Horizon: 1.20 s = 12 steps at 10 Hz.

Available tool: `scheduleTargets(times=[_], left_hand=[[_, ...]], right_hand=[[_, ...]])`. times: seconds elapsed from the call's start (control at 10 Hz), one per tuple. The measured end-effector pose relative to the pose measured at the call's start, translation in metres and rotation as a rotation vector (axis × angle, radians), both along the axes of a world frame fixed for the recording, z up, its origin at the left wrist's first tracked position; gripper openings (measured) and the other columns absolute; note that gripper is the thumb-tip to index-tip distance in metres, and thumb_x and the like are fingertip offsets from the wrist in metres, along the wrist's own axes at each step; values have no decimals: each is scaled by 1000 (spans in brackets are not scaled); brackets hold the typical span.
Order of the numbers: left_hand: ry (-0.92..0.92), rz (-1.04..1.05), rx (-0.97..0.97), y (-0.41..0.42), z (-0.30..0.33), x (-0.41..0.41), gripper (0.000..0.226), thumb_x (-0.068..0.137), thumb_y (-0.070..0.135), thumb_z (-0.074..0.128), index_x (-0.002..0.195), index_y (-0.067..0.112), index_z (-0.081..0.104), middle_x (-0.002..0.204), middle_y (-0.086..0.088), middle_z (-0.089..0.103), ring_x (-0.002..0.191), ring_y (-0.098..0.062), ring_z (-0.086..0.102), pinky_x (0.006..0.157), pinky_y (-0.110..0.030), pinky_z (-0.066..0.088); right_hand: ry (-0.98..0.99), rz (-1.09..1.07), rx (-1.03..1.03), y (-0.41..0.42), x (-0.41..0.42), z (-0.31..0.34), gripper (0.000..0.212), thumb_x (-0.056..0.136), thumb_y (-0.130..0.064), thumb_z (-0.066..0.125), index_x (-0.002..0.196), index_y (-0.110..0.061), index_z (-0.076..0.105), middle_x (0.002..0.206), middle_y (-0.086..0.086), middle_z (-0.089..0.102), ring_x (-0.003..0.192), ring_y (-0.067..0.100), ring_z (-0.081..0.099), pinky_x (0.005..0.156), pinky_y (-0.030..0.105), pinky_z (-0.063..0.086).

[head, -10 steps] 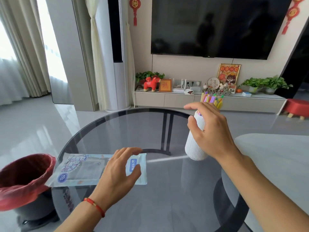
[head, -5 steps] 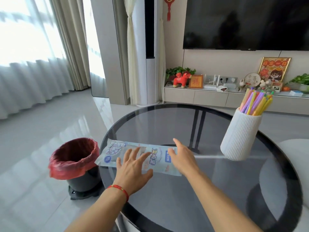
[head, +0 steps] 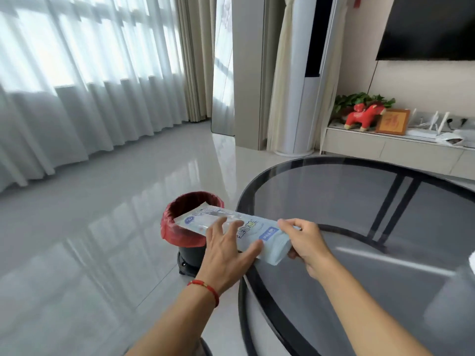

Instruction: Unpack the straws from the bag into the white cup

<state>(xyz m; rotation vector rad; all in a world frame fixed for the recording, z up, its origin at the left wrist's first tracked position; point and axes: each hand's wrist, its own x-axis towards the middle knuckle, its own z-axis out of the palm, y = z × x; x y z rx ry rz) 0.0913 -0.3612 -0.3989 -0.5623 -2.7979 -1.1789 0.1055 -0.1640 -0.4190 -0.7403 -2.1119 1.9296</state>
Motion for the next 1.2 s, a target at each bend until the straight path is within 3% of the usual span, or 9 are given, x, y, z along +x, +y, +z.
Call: scheduleTargets(times=[0.3, 0.4, 0.5, 0.6, 0.8, 0.9, 1.0, 1.1, 1.2], left_hand=[[28, 175, 278, -66, 8, -51, 26, 90, 35, 65, 116, 28, 65, 115, -3, 65, 92, -12, 68, 84, -30, 58], [-7, 264, 336, -86, -4, -84, 19, 95, 19, 61, 110, 17, 72, 106, -2, 74, 88, 0, 67, 69, -6, 51], [-31, 351, 329, -99, -13, -110, 16, 93, 17, 64, 102, 16, 76, 99, 1, 76, 86, 1, 67, 71, -4, 49], [-52, 433, 349, -105, -13, -129, 13, 91, 17, 67, 98, 15, 78, 91, -1, 77, 85, -11, 71, 83, -27, 58], [103, 508, 299, -115, 0, -133, 11, 89, 15, 69, 87, 13, 80, 74, 3, 74, 71, -5, 68, 71, -24, 55], [184, 480, 256, -123, 5, -127, 11, 89, 15, 70, 84, 14, 79, 67, 10, 70, 69, 2, 65, 62, -13, 50], [183, 440, 173, -124, 1, -131, 12, 87, 13, 70, 79, 14, 79, 66, 5, 72, 67, -4, 67, 65, -24, 55], [86, 426, 74, -115, -10, -146, 17, 87, 9, 65, 77, 12, 78, 69, -6, 74, 70, -22, 68, 71, -36, 57], [-109, 409, 121, -109, -12, -160, 21, 90, 11, 63, 108, 9, 74, 105, -13, 75, 98, -27, 68, 92, -40, 55]], right_hand=[[21, -69, 89, -100, -90, 11, 26, 100, -23, 59, 81, -13, 74, 65, 4, 76, 38, 16, 69, 39, 18, 50], [-3, 33, 26, -122, -114, 10, 29, 105, -24, 55, 91, -7, 73, 80, 10, 80, 55, 23, 78, 61, 32, 67], [-41, 169, -64, -129, -131, 1, 36, 110, -28, 49, 110, 0, 72, 103, 18, 79, 82, 31, 81, 81, 46, 67], [-18, 229, -172, -134, -138, -5, 31, 111, -23, 46, 126, -2, 63, 116, 18, 70, 83, 28, 82, 69, 34, 65], [6, 298, -63, -146, -139, -7, 47, 107, -16, 45, 154, -10, 43, 112, 10, 70, 83, 25, 81, 71, 37, 66], [90, 234, -3, -144, -131, -8, 53, 103, -10, 47, 155, -20, 42, 100, 3, 75, 75, 18, 81, 71, 37, 67], [108, 196, 101, -140, -120, -12, 42, 102, -9, 51, 143, -14, 54, 98, -6, 74, 78, 17, 79, 76, 35, 66], [19, 300, 153, -140, -110, -13, 48, 100, -11, 55, 147, -15, 54, 130, 1, 69, 108, 25, 74, 100, 41, 58], [-6, 269, 159, -138, -99, -11, 47, 98, -13, 54, 144, -19, 56, 130, 2, 68, 118, 26, 69, 108, 45, 53]])
